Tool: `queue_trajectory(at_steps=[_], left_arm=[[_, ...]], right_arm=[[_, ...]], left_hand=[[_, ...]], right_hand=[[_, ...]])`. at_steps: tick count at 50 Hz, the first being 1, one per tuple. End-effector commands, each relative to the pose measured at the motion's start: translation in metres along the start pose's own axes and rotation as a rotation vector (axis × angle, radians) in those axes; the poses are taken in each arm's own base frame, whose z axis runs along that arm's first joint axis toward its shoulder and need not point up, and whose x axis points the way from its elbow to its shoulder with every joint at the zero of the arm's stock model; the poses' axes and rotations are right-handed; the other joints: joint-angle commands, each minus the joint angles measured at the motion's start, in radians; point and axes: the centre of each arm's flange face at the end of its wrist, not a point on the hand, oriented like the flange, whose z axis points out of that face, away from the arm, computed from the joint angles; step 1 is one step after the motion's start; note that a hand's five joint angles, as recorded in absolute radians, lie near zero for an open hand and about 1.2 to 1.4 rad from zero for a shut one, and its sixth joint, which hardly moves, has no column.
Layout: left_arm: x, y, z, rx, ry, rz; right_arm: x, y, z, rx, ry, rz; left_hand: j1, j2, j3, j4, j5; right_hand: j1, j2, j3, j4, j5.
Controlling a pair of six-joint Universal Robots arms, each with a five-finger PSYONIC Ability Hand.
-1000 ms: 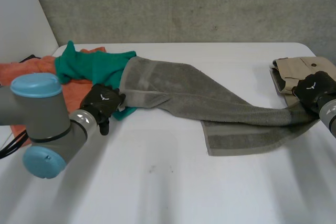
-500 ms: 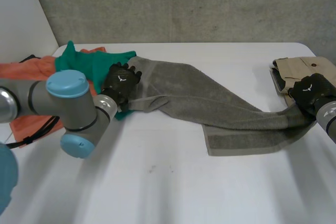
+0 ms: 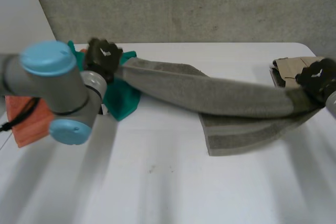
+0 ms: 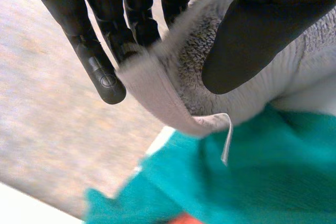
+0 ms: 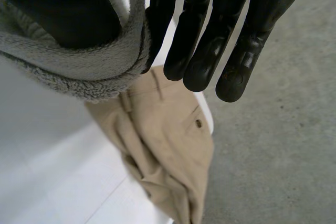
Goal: Fold the laundry.
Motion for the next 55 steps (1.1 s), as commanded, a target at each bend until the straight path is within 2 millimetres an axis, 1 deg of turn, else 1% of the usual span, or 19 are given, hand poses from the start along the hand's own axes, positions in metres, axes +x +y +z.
queue_trajectory(at_steps=[1,6,10,13,19,22,24,27,28,32,33,36,39,42,45,48,52,53,55], left_arm=[[-0.053,-0.064,-0.07,0.077,-0.07,-0.002],[-0.073,-0.084,-0.115,0.063,-0.058,-0.002],[-0.065,-0.07,-0.127,-0.046,0.019,0.011],[-0.05,-0.053,-0.128,-0.138,0.095,0.023],[-0.014,-0.009,-0.097,-0.267,0.185,0.045],[-0.002,0.004,-0.066,-0.27,0.178,0.046],[0.0,0.006,-0.033,-0.226,0.133,0.04],[-0.005,-0.007,-0.007,-0.136,0.068,0.028],[-0.016,-0.025,0.013,-0.027,-0.012,0.013],[-0.053,-0.082,0.043,0.273,-0.229,-0.02],[-0.07,-0.106,0.048,0.392,-0.325,-0.024],[-0.104,-0.149,0.048,0.599,-0.506,-0.04],[-0.113,-0.162,0.044,0.645,-0.554,-0.054],[-0.105,-0.157,0.043,0.613,-0.524,-0.054],[-0.088,-0.135,0.039,0.52,-0.45,-0.044],[-0.079,-0.116,0.023,0.445,-0.388,-0.042],[-0.052,-0.079,0.006,0.332,-0.281,-0.056],[-0.036,-0.06,0.0,0.276,-0.23,-0.059],[-0.026,-0.048,-0.007,0.236,-0.196,-0.059]], right_arm=[[0.045,-0.033,-0.038,0.018,-0.043,0.062],[0.057,-0.039,-0.066,-0.056,-0.188,0.099],[0.056,-0.033,-0.085,-0.132,-0.328,0.081],[0.044,-0.027,-0.082,-0.147,-0.385,0.054],[0.016,-0.004,-0.048,-0.175,-0.449,0.078],[0.006,-0.004,-0.024,-0.146,-0.388,0.062],[0.008,-0.013,-0.002,-0.105,-0.273,0.065],[0.017,-0.031,0.02,-0.006,-0.13,0.07],[0.021,-0.039,0.024,0.037,-0.089,0.069],[0.059,-0.076,0.041,0.263,0.159,0.068],[0.081,-0.091,0.043,0.361,0.28,0.061],[0.123,-0.122,0.035,0.552,0.514,0.042],[0.144,-0.139,0.024,0.659,0.623,0.018],[0.151,-0.147,0.016,0.687,0.634,0.01],[0.144,-0.146,0.015,0.694,0.584,0.006],[0.124,-0.136,0.019,0.68,0.484,0.015],[0.088,-0.114,0.025,0.623,0.315,0.041],[0.073,-0.103,0.026,0.588,0.243,0.055],[0.054,-0.091,0.026,0.545,0.159,0.075]], left_hand=[[0.232,0.204,0.209,0.201,0.254],[0.232,0.204,0.209,0.201,0.254],[0.232,0.204,0.209,0.201,0.254],[0.232,0.204,0.209,0.201,0.254],[0.232,0.204,0.209,0.201,0.254],[0.232,0.204,0.209,0.201,0.254],[0.232,0.204,0.209,0.201,0.254],[0.232,0.204,0.209,0.201,0.254],[0.232,0.204,0.209,0.201,0.254],[0.232,0.204,0.209,0.201,0.254],[0.232,0.204,0.209,0.201,0.254],[0.232,0.204,0.209,0.201,0.254],[0.232,0.204,0.209,0.201,0.254],[0.232,0.204,0.209,0.201,0.254],[0.232,0.204,0.209,0.201,0.254],[0.232,0.204,0.209,0.201,0.254],[0.232,0.204,0.209,0.201,0.254],[0.232,0.204,0.209,0.201,0.254],[0.232,0.204,0.209,0.201,0.254]], right_hand=[[0.405,0.218,0.214,0.206,0.229],[0.405,0.218,0.214,0.206,0.229],[0.405,0.218,0.214,0.206,0.229],[0.405,0.218,0.214,0.206,0.229],[0.405,0.218,0.214,0.206,0.229],[0.405,0.218,0.214,0.206,0.229],[0.405,0.218,0.214,0.206,0.229],[0.405,0.218,0.214,0.206,0.229],[0.405,0.218,0.214,0.206,0.229],[0.405,0.218,0.214,0.206,0.229],[0.405,0.218,0.214,0.206,0.229],[0.405,0.218,0.214,0.206,0.229],[0.405,0.218,0.214,0.206,0.229],[0.405,0.218,0.214,0.206,0.229],[0.405,0.218,0.214,0.206,0.229],[0.405,0.218,0.214,0.206,0.229],[0.405,0.218,0.214,0.206,0.229],[0.405,0.218,0.214,0.206,0.229],[0.405,0.218,0.214,0.206,0.229]])
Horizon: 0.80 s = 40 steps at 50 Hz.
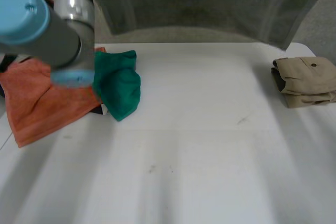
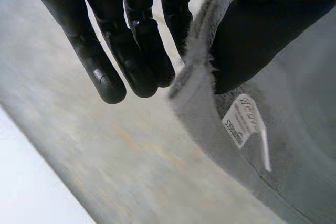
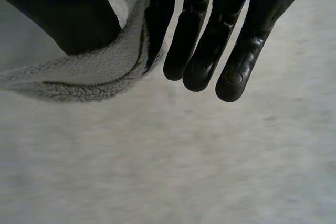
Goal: Fold the laundry.
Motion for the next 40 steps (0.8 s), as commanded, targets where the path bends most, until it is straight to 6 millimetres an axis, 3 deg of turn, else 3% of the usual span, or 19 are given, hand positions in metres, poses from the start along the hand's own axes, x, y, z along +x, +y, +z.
queue_trajectory(at_steps=[1,4,8,14,19,24,28,36,40], left_arm=[[0.033,0.055,-0.091,-0.272,0.222,-0.009],[0.041,0.066,-0.114,-0.333,0.273,-0.001],[0.051,0.086,-0.154,-0.438,0.362,0.023],[0.054,0.091,-0.182,-0.496,0.419,0.033],[0.046,0.078,-0.178,-0.473,0.402,0.025],[0.038,0.065,-0.167,-0.436,0.373,0.014],[0.035,0.058,-0.158,-0.407,0.352,0.009],[0.032,0.049,-0.14,-0.359,0.317,-0.002],[0.033,0.049,-0.133,-0.348,0.305,-0.004]], right_arm=[[-0.071,0.038,-0.07,-0.224,-0.364,0.167],[-0.083,0.055,-0.098,-0.329,-0.458,0.213],[-0.108,0.082,-0.151,-0.5,-0.637,0.291],[-0.113,0.094,-0.183,-0.605,-0.764,0.293],[-0.112,0.092,-0.192,-0.668,-0.797,0.364],[-0.107,0.095,-0.196,-0.764,-0.725,0.522],[-0.094,0.092,-0.192,-0.818,-0.62,0.665],[-0.081,0.083,-0.187,-0.898,-0.464,0.88],[-0.08,0.084,-0.193,-0.975,-0.398,0.855]], left_hand=[[0.232,0.2,0.204,0.196,0.254],[0.232,0.2,0.204,0.196,0.254],[0.232,0.2,0.204,0.196,0.254],[0.232,0.2,0.204,0.196,0.254],[0.232,0.2,0.204,0.196,0.254],[0.232,0.2,0.204,0.196,0.254],[0.232,0.2,0.204,0.196,0.254],[0.232,0.2,0.204,0.196,0.254],[0.232,0.2,0.204,0.196,0.254]], right_hand=[[0.395,0.218,0.214,0.206,0.225],[0.395,0.218,0.214,0.206,0.225],[0.395,0.218,0.214,0.206,0.225],[0.395,0.218,0.214,0.206,0.225],[0.395,0.218,0.214,0.206,0.225],[-0.21,-0.388,-0.391,-0.4,-0.38],[-0.369,-0.547,-0.55,-0.559,-0.539],[-0.384,-0.562,-0.566,-0.574,-0.554],[-0.405,-0.582,-0.586,-0.594,-0.575]])
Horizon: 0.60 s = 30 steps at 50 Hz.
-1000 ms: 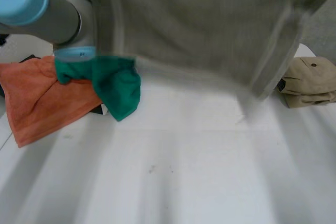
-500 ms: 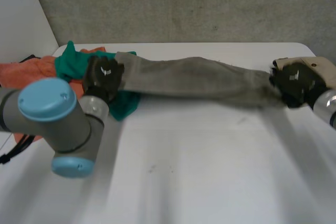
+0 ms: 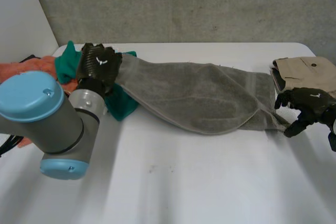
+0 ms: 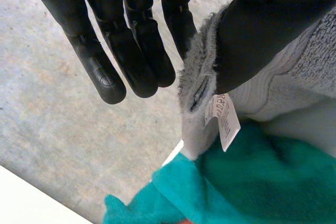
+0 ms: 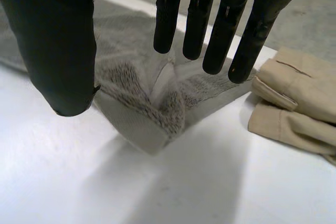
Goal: Fold the laundry.
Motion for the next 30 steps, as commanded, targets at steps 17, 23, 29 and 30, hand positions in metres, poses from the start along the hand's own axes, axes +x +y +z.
queue_trajectory(at_steps=[17,23,29,30], left_arm=[[-0.002,-0.004,0.023,0.026,-0.028,-0.005],[-0.004,-0.005,0.024,0.03,-0.033,-0.005],[-0.006,-0.006,0.026,0.033,-0.038,-0.004],[-0.007,-0.006,0.027,0.033,-0.04,-0.004]], right_arm=[[-0.047,0.022,0.017,-0.047,0.236,-0.017],[-0.069,0.023,0.025,-0.031,0.178,-0.029],[-0.075,0.033,0.033,-0.058,0.173,-0.047],[-0.076,0.033,0.032,-0.058,0.173,-0.05]], left_hand=[[0.232,0.198,0.202,0.196,0.254],[0.232,0.198,0.202,0.196,0.254],[0.232,0.198,0.202,0.196,0.254],[0.232,0.198,0.202,0.196,0.254]], right_hand=[[0.038,-0.04,-0.029,-0.037,-0.033],[0.038,-0.04,-0.029,-0.037,-0.033],[0.071,-0.008,0.003,-0.005,-0.001],[0.082,0.004,0.015,0.006,0.011]])
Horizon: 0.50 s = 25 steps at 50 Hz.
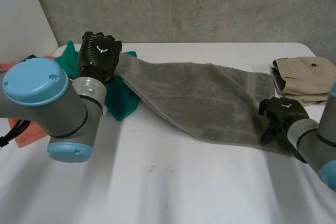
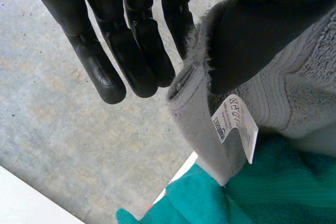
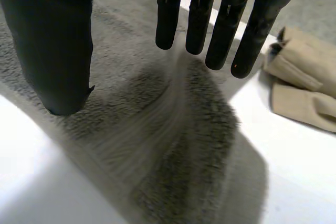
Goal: Fold the laundry.
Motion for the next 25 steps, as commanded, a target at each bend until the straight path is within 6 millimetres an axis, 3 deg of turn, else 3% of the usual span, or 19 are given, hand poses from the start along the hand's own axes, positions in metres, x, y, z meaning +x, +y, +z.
queue_trajectory(at_steps=[1,4,9,16,21,25], left_arm=[[-0.004,-0.002,0.004,0.006,-0.011,0.0],[-0.008,-0.001,0.006,-0.008,-0.013,0.001],[-0.015,-0.005,0.01,-0.038,-0.007,-0.047],[-0.031,-0.013,0.02,-0.041,-0.033,-0.123],[-0.034,-0.018,0.026,-0.028,-0.042,-0.147],[-0.036,-0.02,0.031,-0.019,-0.049,-0.158]], right_arm=[[-0.009,0.008,0.004,-0.019,-0.026,-0.025],[-0.011,0.007,0.001,-0.012,-0.04,-0.043],[-0.012,-0.009,-0.023,0.047,-0.087,-0.173],[-0.022,0.004,-0.031,0.033,-0.173,-0.235],[-0.024,0.008,-0.029,0.037,-0.176,-0.232],[-0.024,0.016,-0.016,0.041,-0.168,-0.233]], left_hand=[[0.232,0.198,0.202,0.196,0.254],[0.232,0.198,0.202,0.196,0.254],[0.232,0.198,0.202,0.196,0.254],[0.232,0.198,0.202,0.196,0.254],[0.232,0.198,0.202,0.196,0.254],[0.232,0.198,0.202,0.196,0.254]], right_hand=[[0.192,0.125,0.13,0.132,0.136],[0.222,0.155,0.16,0.162,0.166],[0.228,0.161,0.166,0.167,0.172],[0.228,0.161,0.166,0.167,0.172],[0.228,0.161,0.166,0.167,0.172],[0.252,0.184,0.19,0.191,0.195]])
